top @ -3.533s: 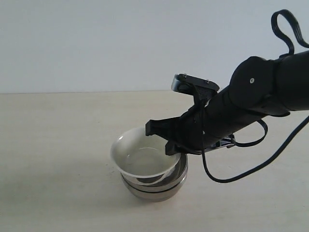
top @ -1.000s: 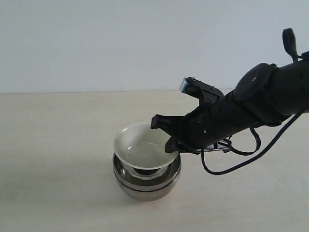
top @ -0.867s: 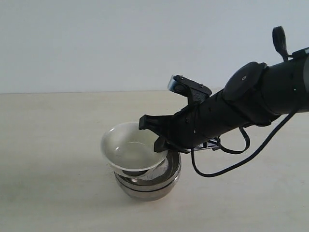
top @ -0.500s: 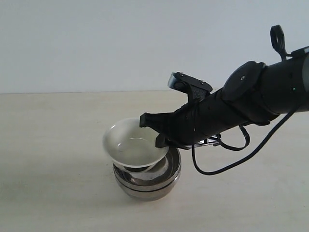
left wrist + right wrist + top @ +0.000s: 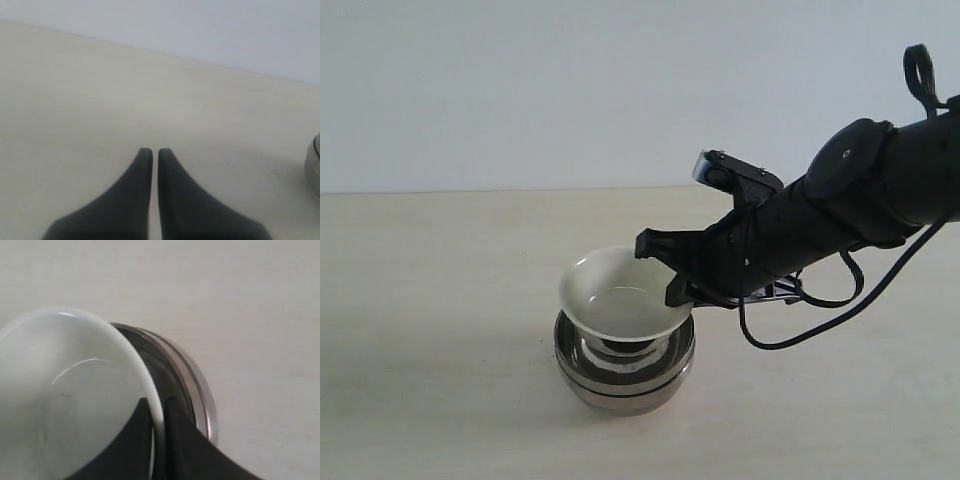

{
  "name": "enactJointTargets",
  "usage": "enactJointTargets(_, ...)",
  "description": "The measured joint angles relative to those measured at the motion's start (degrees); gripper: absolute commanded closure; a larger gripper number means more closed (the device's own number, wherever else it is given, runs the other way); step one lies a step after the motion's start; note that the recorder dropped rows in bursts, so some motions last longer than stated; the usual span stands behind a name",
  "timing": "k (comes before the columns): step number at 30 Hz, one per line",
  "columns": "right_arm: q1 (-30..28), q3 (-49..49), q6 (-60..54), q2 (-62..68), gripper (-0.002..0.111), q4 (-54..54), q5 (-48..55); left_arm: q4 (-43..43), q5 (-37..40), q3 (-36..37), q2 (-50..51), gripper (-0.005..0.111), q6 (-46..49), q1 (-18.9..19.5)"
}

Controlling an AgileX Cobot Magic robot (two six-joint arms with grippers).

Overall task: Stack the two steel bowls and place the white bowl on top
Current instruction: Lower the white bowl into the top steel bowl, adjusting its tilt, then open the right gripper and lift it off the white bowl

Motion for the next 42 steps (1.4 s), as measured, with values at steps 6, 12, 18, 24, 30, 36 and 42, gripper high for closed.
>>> enactJointTargets(6,0.0,0.0,0.4,0.0,0.108,-1.3,0.8,0.0,0.0,0.0,0.0,0.103,0.0,0.0)
enactJointTargets(12,0.0,0.0,3.2,0.0,0.054,-3.1,1.7,0.0,0.0,0.0,0.0,0.103,0.0,0.0)
enactJointTargets(18,0.0,-0.2,2.5,0.0,0.073,-3.1,2.2,0.0,0.0,0.0,0.0,0.103,0.0,0.0)
enactJointTargets(24,0.0,-0.2,1.0,0.0,0.091,-3.3,4.3,0.0,0.0,0.0,0.0,0.103,0.0,0.0)
enactJointTargets(30,0.0,-0.2,0.3,0.0,0.073,-3.4,5.6,0.0,0.0,0.0,0.0,0.103,0.0,0.0)
enactJointTargets(36,0.0,-0.2,-0.2,-3.2,0.073,-6.8,6.4,0.0,0.0,0.0,0.0,0.103,0.0,0.0)
enactJointTargets(42,0.0,-0.2,2.8,-7.4,0.075,-11.5,6.9,0.0,0.0,0.0,0.0,0.103,0.0,0.0)
